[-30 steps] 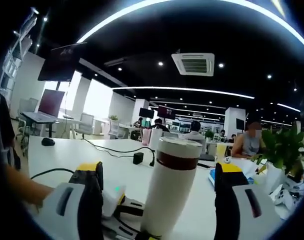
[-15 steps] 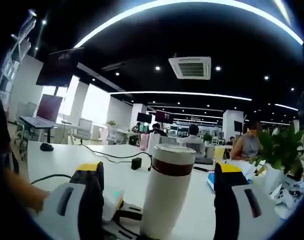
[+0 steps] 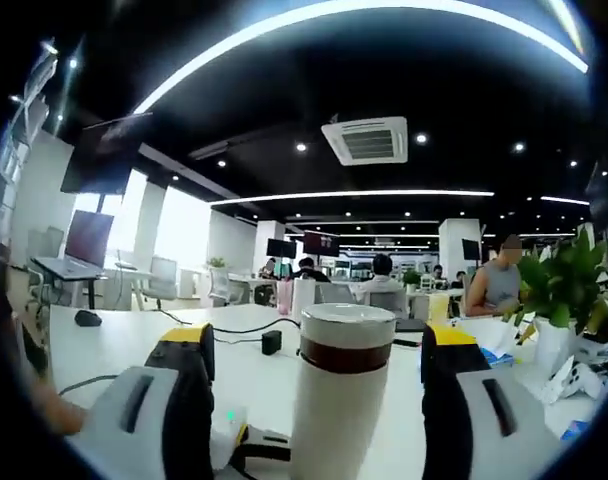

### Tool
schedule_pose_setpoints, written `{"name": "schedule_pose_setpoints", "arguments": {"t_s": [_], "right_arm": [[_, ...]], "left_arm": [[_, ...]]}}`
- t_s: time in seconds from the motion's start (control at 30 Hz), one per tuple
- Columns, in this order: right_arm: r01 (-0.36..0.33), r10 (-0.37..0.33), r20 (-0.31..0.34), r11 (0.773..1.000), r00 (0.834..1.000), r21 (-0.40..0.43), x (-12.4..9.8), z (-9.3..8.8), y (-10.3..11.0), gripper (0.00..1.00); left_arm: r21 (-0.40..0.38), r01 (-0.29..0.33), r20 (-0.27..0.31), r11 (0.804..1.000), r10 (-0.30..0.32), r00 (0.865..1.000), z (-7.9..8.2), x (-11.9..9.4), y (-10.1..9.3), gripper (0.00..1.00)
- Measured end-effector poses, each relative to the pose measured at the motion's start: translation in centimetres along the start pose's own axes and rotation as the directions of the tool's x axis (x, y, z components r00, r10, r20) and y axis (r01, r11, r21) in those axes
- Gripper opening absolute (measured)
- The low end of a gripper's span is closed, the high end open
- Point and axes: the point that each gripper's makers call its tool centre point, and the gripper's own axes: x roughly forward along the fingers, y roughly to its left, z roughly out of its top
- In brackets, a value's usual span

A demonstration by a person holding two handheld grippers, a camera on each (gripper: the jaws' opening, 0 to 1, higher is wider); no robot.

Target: Grasp the water cup twist off the cup lid place the cup lid on the table

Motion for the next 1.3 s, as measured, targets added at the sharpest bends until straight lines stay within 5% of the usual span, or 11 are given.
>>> {"name": "schedule_pose_setpoints", "arguments": {"t_s": [0.5,0.7,0.9,1.17,1.3], "right_arm": [[0.002,-0.002,-0.030,1.000,1.000,0.002,-0.2,-0.3,-0.4,0.83],[-0.027,0.027,-0.009,1.000,1.000,-0.016,0.0,0.7,0.5,0.94],[-0.038,0.038,-0.026,0.999,0.999,-0.005,0.0,0.6,-0.1,0.94],[-0.019,0.013,-0.080,0.997,0.997,-0.073,0.4,0.6,-1.0,0.65],[-0.039,0.035,-0.070,0.997,0.997,-0.065,0.6,0.7,-0.9,0.75]], "left_arm": [[0.000,0.002,0.000,1.000,-0.002,1.000,0.0,0.0,0.0,0.55],[0.000,0.004,0.000,1.000,-0.004,1.000,0.0,0.1,0.0,0.55],[0.000,0.004,0.000,1.000,-0.004,1.000,0.1,0.0,-0.1,0.55],[-0.002,0.002,-0.001,1.000,-0.002,1.000,0.2,0.0,-0.1,0.55],[-0.003,0.002,-0.002,1.000,-0.002,1.000,0.2,0.0,-0.1,0.55]]}}
